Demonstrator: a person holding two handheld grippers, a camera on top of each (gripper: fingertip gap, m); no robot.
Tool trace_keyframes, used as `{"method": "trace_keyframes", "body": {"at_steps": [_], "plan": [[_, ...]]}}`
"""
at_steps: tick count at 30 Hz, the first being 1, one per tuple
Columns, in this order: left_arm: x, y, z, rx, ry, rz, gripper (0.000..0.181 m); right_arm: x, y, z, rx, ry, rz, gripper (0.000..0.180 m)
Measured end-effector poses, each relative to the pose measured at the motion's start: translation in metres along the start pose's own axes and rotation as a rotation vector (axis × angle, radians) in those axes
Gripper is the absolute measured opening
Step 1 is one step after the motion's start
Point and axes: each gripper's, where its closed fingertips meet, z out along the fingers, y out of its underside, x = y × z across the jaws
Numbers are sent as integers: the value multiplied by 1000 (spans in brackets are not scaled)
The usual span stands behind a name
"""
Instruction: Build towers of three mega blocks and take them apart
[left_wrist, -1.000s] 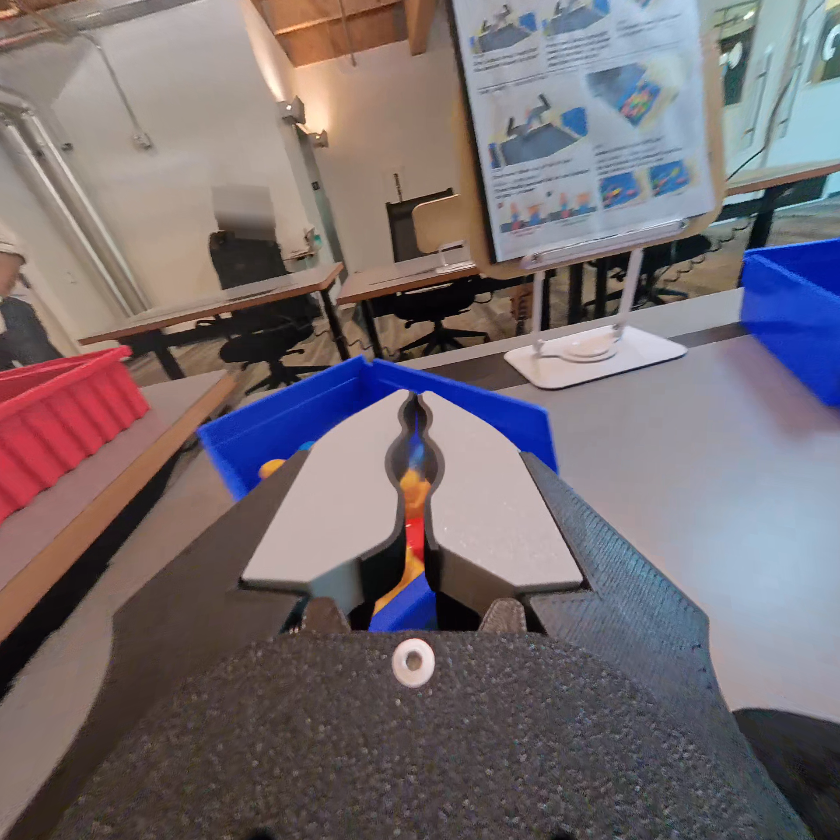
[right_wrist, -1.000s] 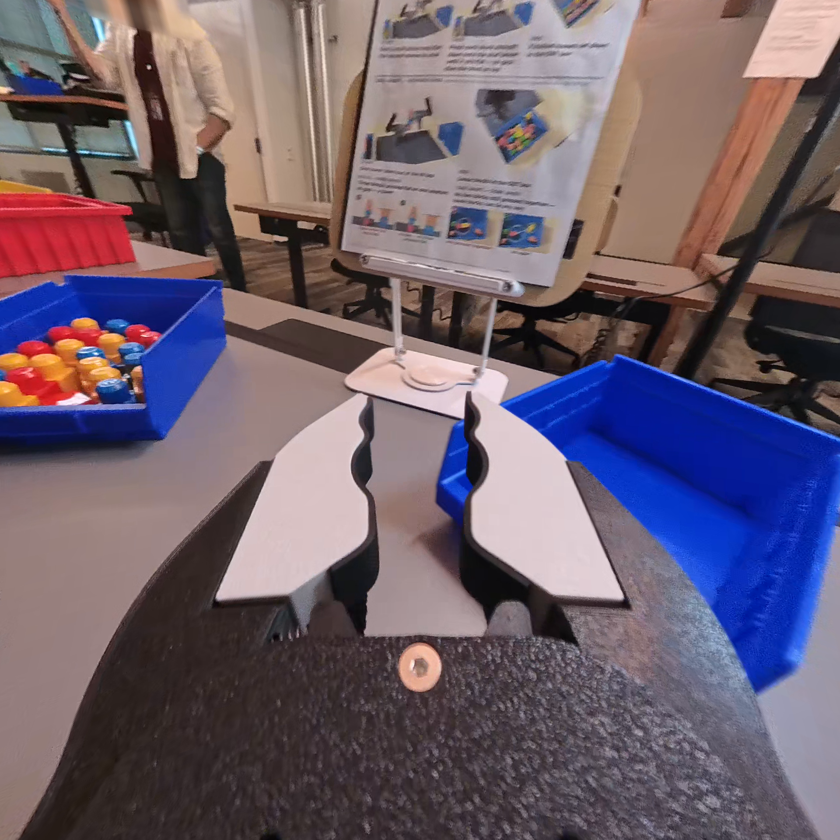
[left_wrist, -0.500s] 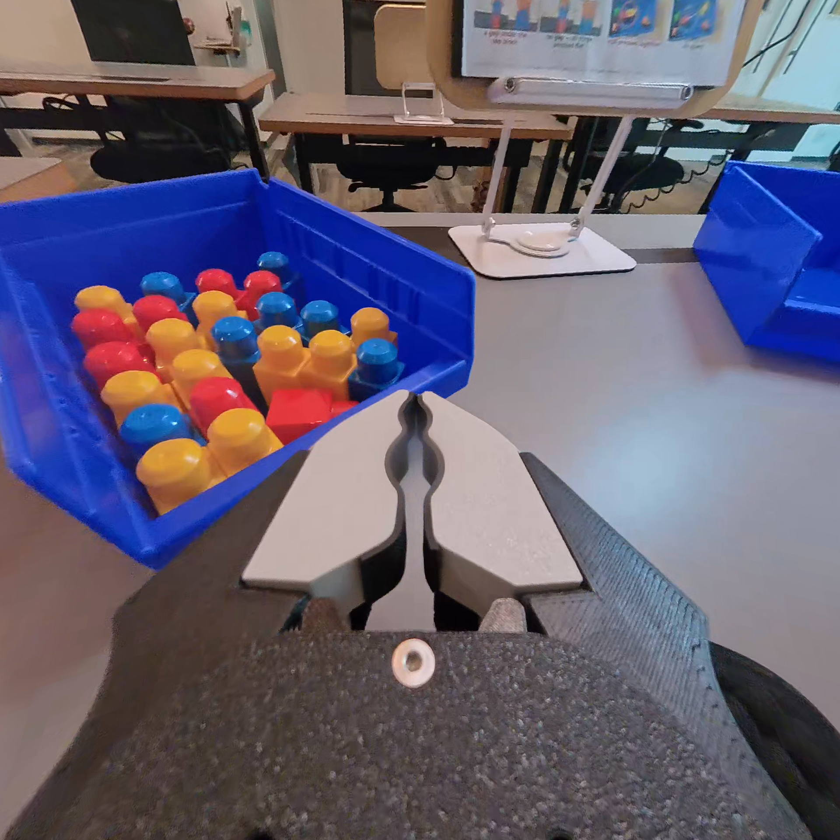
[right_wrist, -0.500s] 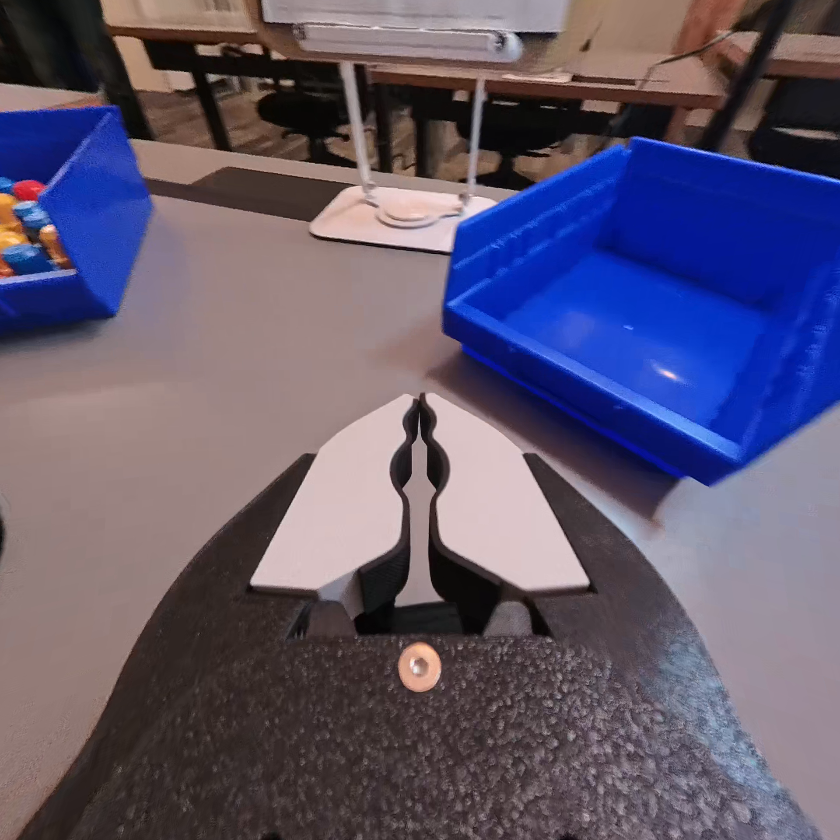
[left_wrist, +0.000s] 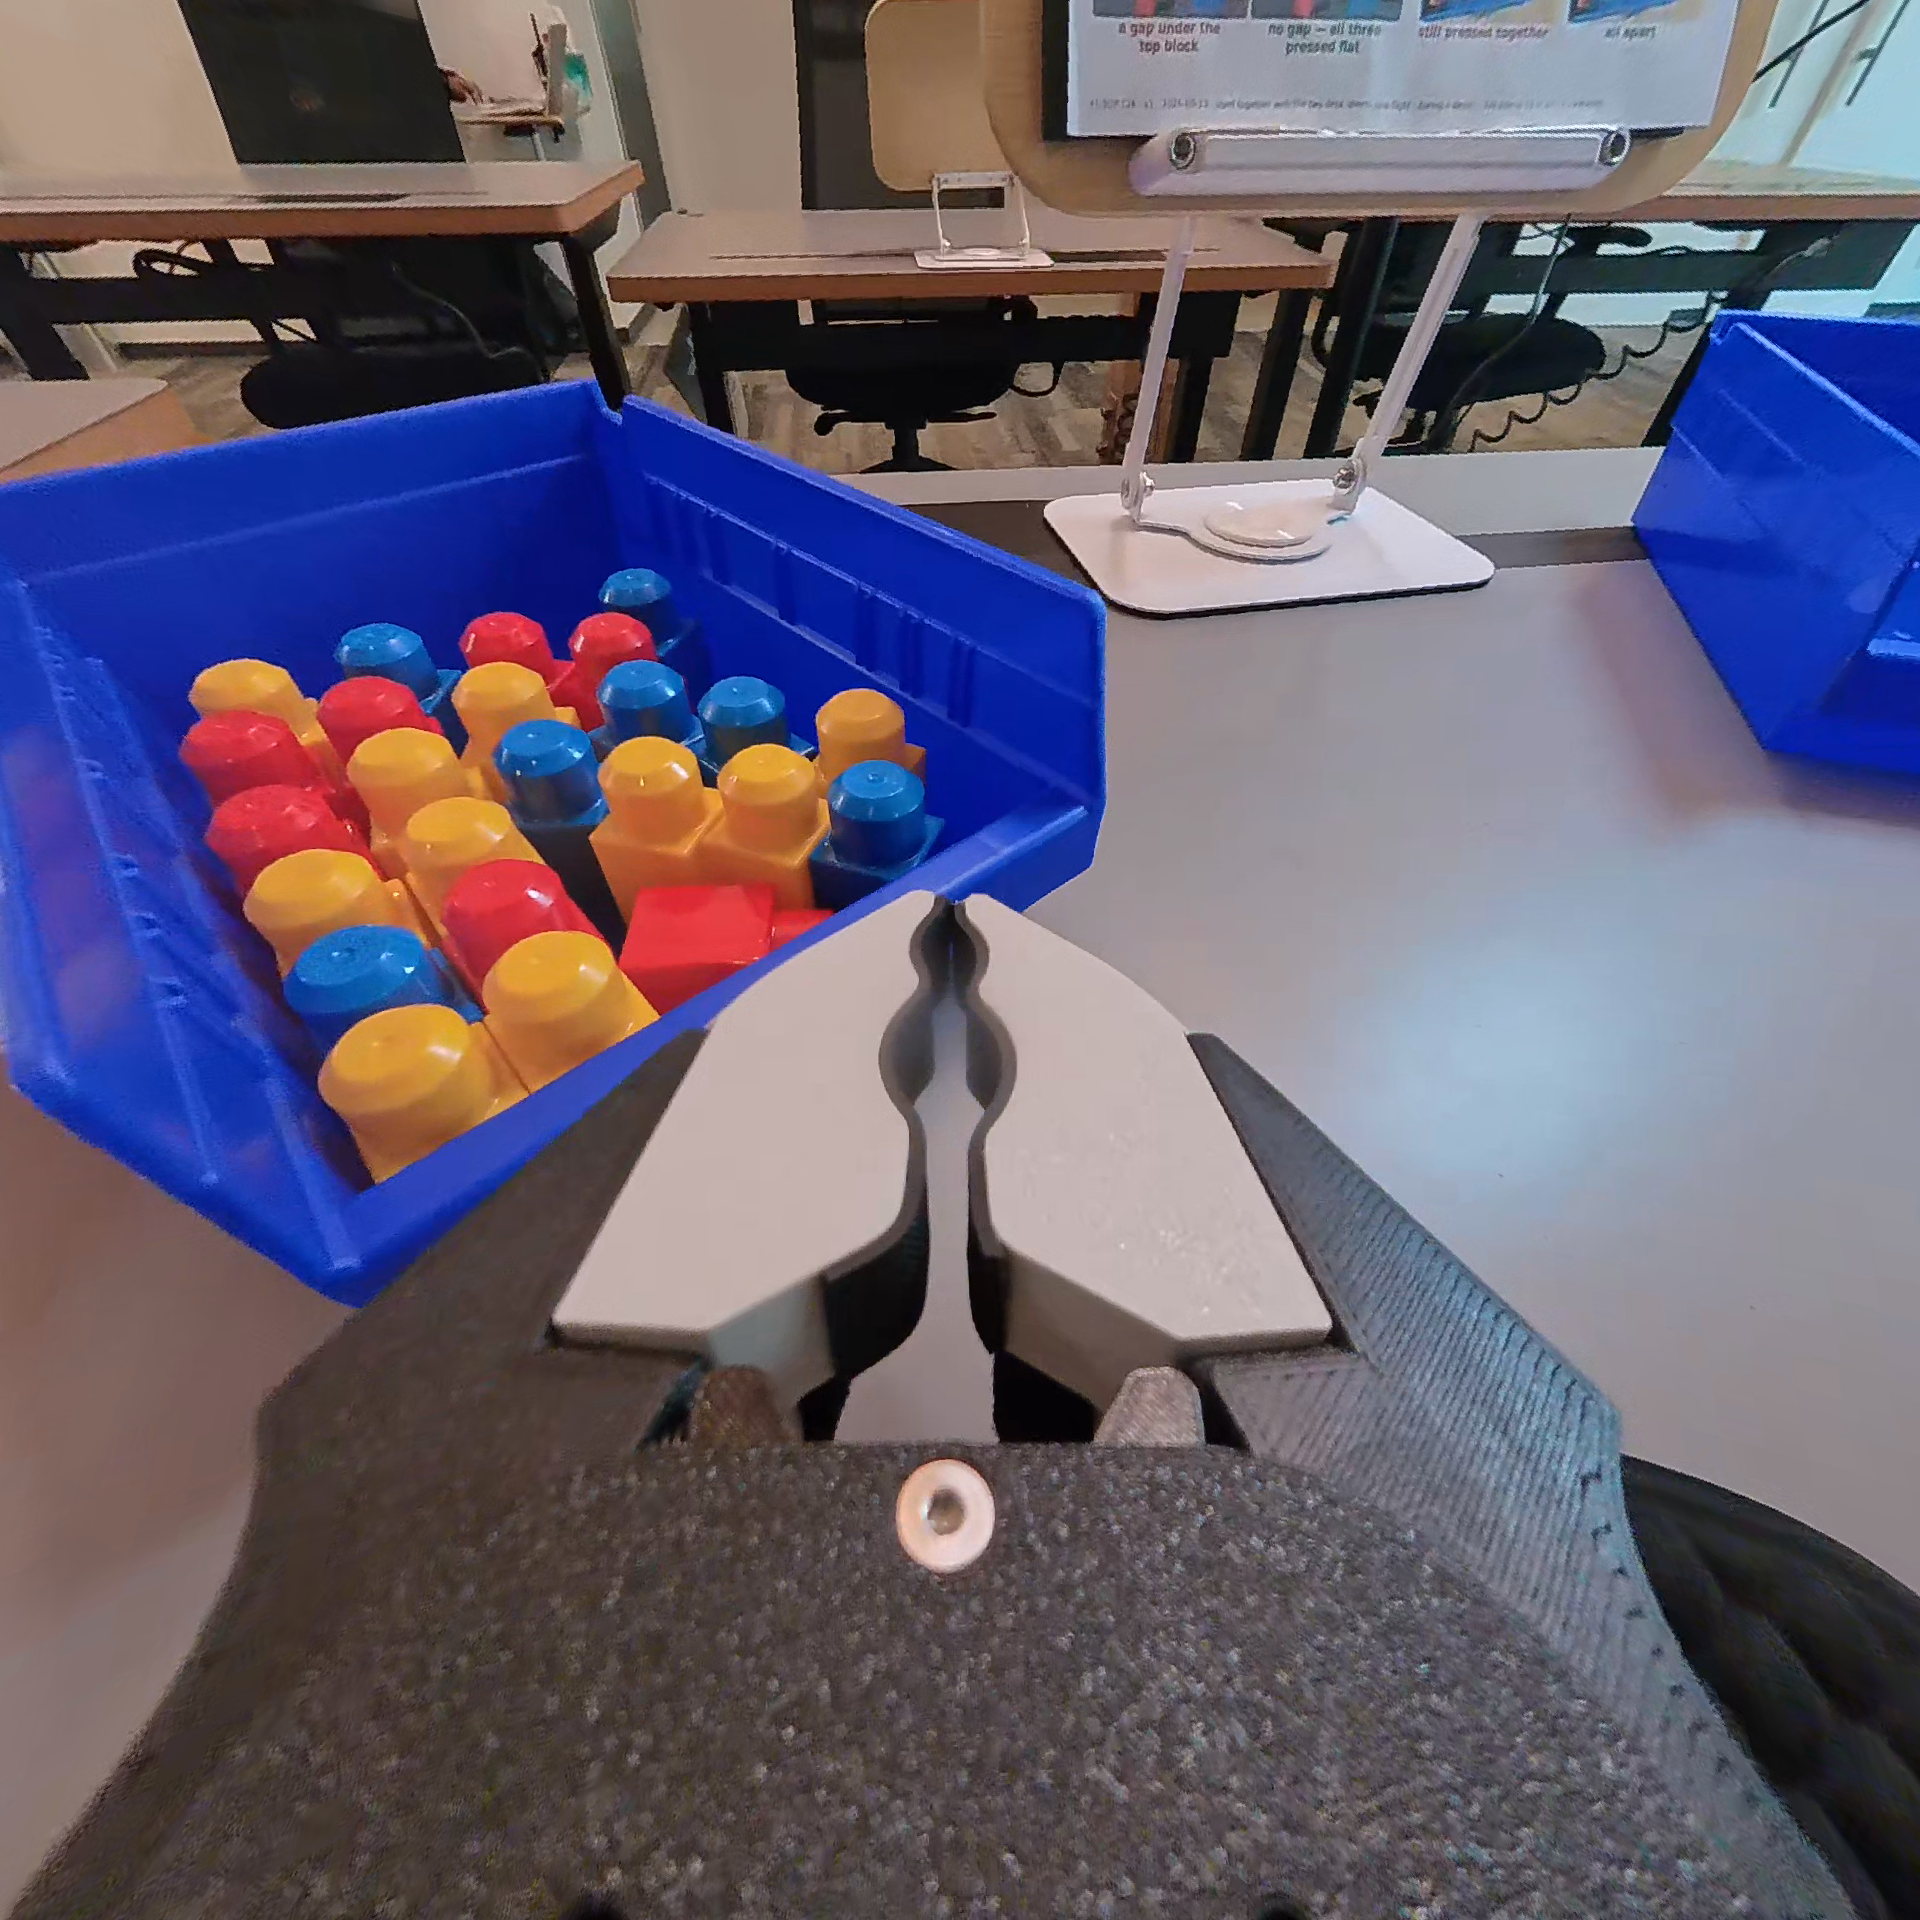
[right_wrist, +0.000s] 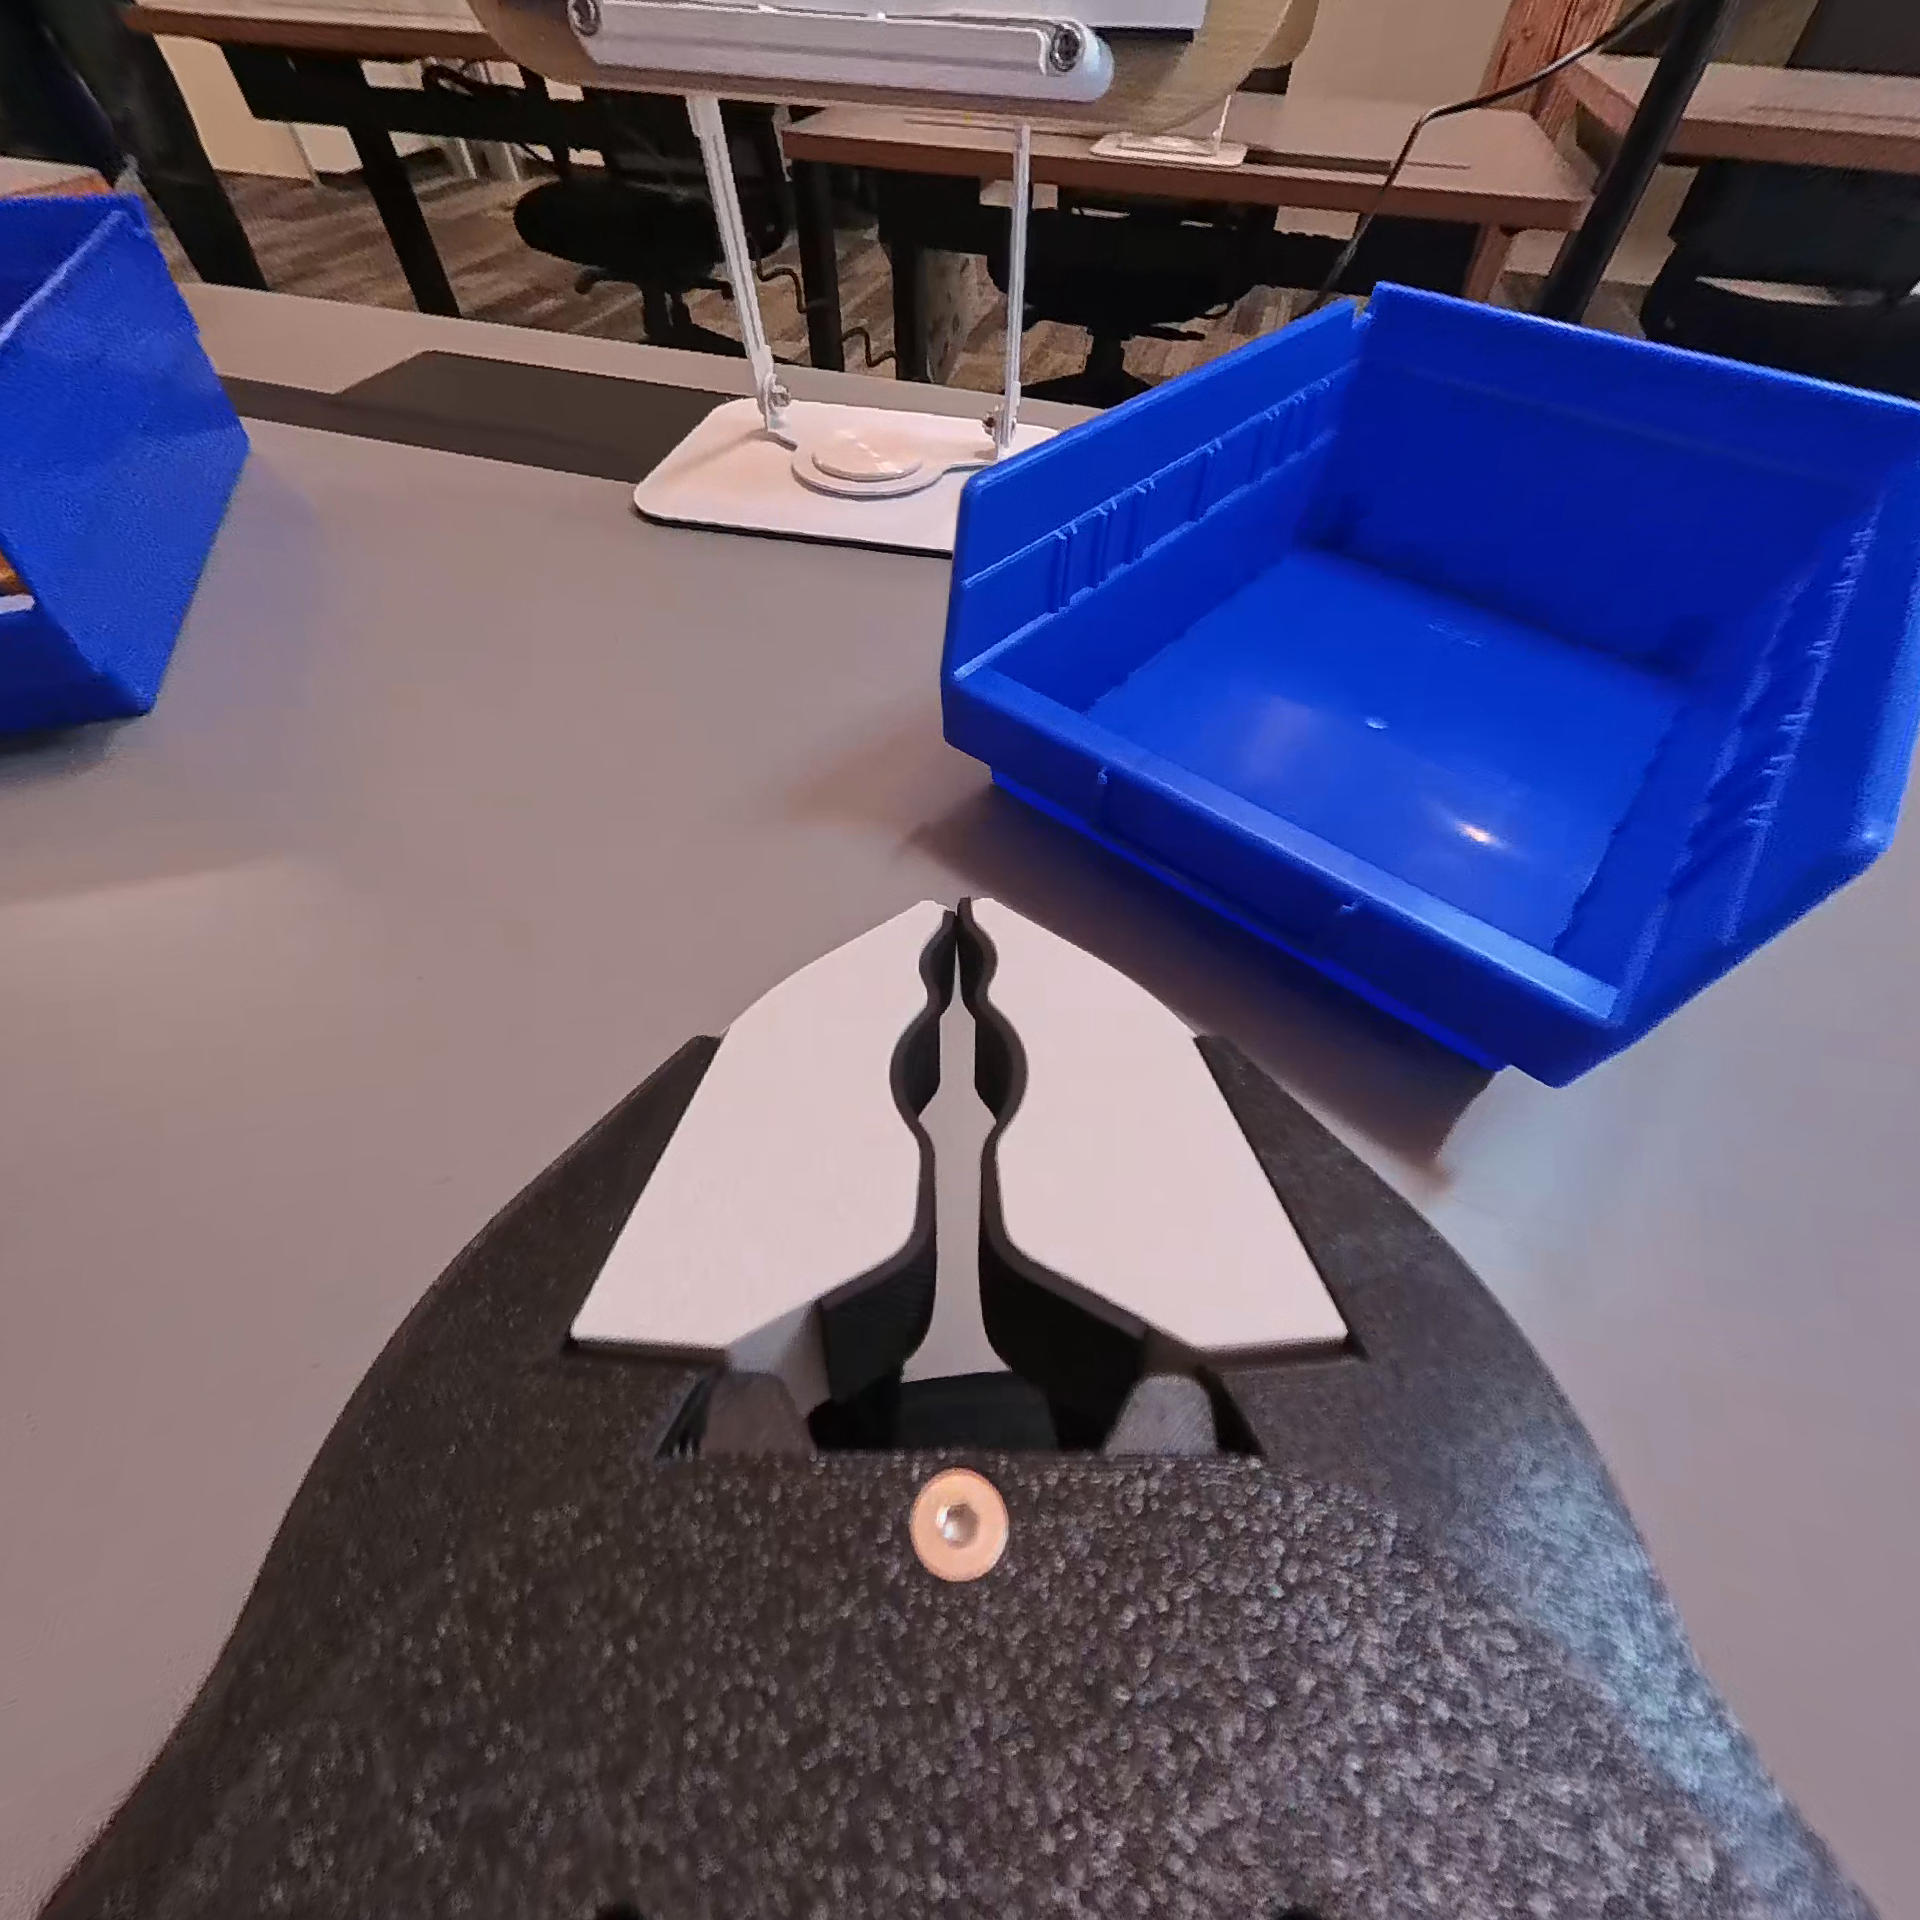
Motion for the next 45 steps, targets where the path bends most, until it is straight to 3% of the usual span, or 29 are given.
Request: {"method": "trace_keyframes", "body": {"at_steps": [4, 7, 12, 18, 21, 27, 37, 45], "plan": [[9, 2, 3, -27, 12, 22, 0, -6, -1, 0, 8, -31, -4, 0], [20, -4, 7, -35, 24, 74, 0, -30, -11, -4, 62, -153, -9, 0], [56, -26, 18, -48, 70, 194, 0, -88, -39, -23, 162, -365, -45, 0], [116, -54, 42, -59, 108, 494, 0, -197, -77, -68, 285, -652, -325, 0], [142, -61, 58, -54, 124, 596, 0, -227, -91, -82, 333, -656, -441, 0], [166, -53, 82, -50, 85, 733, 0, -247, -91, -84, 326, -635, -457, 0], [140, -42, 91, -75, -62, 879, 0, -246, -67, -65, 231, -623, -449, 0], [126, -27, 97, -97, -140, 1055, 0, -245, -46, -53, 58, -594, -477, 0]]}}
